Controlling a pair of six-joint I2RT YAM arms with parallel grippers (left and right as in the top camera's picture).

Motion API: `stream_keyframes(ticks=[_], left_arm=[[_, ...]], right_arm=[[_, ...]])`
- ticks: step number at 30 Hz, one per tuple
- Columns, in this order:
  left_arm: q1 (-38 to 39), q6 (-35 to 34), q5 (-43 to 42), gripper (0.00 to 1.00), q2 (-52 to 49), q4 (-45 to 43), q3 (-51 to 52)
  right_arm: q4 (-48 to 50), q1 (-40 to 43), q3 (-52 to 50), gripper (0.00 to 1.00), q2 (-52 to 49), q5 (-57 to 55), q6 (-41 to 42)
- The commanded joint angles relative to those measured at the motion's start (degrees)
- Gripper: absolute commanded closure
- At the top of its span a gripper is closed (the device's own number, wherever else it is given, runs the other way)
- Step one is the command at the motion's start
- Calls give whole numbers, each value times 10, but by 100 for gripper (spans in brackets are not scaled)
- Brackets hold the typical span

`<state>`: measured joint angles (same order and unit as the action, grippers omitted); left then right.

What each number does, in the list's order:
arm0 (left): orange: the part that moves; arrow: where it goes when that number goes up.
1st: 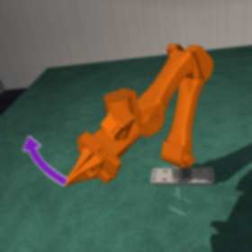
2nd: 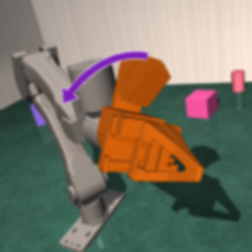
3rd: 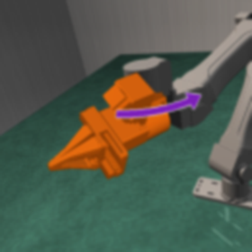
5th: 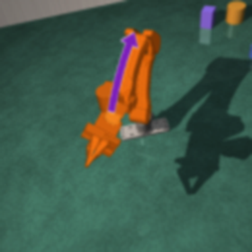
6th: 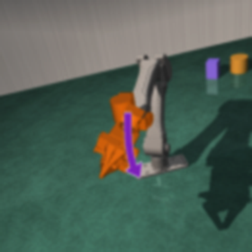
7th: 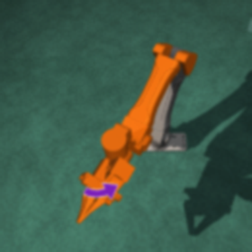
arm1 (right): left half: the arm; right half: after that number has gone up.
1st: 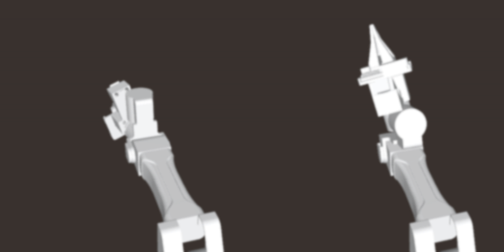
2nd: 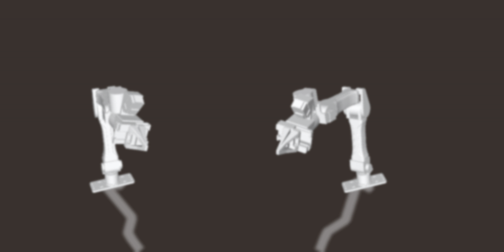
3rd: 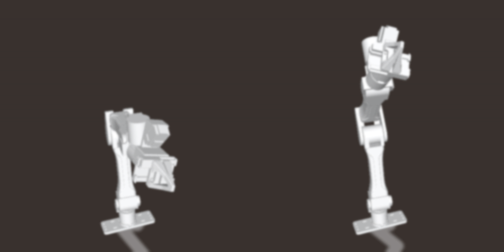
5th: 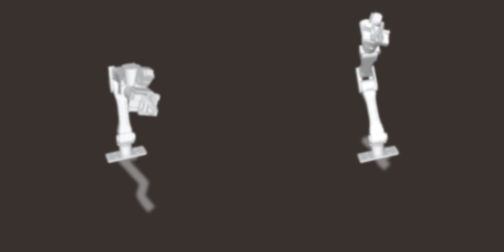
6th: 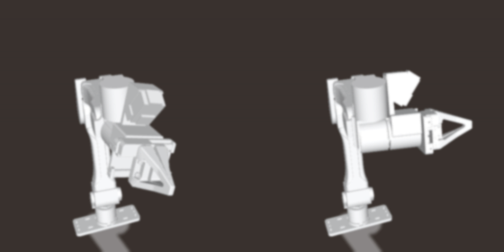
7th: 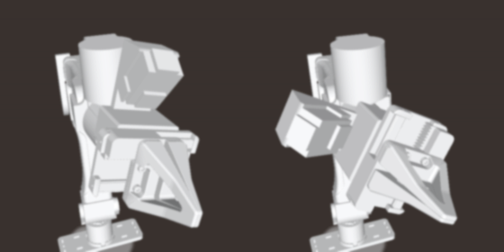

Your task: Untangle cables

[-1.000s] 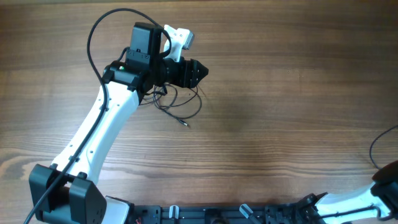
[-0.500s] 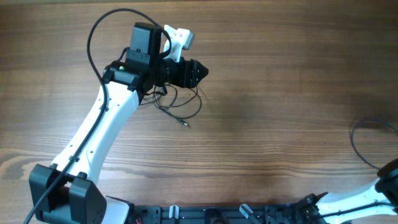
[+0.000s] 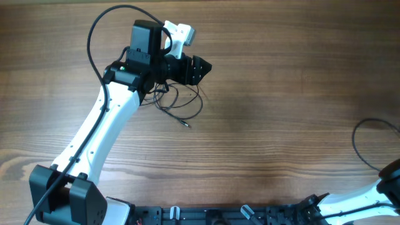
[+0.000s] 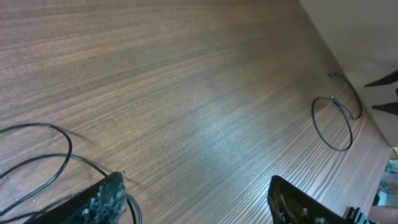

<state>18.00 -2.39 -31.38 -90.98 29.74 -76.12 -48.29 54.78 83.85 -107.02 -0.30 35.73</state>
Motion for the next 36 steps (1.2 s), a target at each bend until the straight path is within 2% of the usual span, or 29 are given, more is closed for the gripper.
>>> stream_keyframes(ticks=[1,2,4,5,7,8,10,11,12,13,15,17,20,22,24,27,30,33,36], left_arm=[[2,5,41,23,-9,-9,0],[2,5,104,23,-9,-13,0],[2,0,209,32,-9,-21,0],[2,-23,270,33,-9,-23,0],[1,-81,420,31,-9,-21,0],[1,-100,469,25,-9,-20,0],[0,-103,495,20,-9,-15,0],[-3,-106,495,23,-9,-10,0],[-9,-112,495,25,-9,-3,0],[-18,-123,507,26,-9,1,0],[-50,-140,520,22,-10,7,0],[-90,-146,485,19,-10,12,0],[-158,-113,367,19,-10,10,1],[-212,-65,222,19,-10,9,1],[-298,-14,5,16,-10,16,1],[-328,50,-99,14,-10,57,1],[-329,114,-119,12,-10,99,1],[-329,211,-188,11,-10,150,1],[-329,215,-192,11,-10,158,1]], right_arm=[[31,-36,18,32,58,150,-117],[49,-58,18,31,82,224,-193],[46,-99,18,30,118,290,-272],[37,-129,18,30,141,316,-322],[12,-195,17,29,177,347,-404],[1,-223,17,28,189,355,-422],[-16,-296,17,26,202,356,-430],[-28,-348,17,22,202,351,-430],[-36,-389,16,13,201,339,-418],[-36,-442,10,6,201,285,-368],[-28,-527,9,6,198,187,-310],[-3,-612,9,6,196,95,-249],[22,-690,9,5,181,19,-160],[26,-721,9,5,159,15,-110],[32,-766,9,6,113,-34,-83],[55,-809,9,6,66,-33,-52],[83,-854,9,8,25,-34,-6],[89,-893,9,18,3,-55,44],[97,-929,9,20,-24,-62,82]])
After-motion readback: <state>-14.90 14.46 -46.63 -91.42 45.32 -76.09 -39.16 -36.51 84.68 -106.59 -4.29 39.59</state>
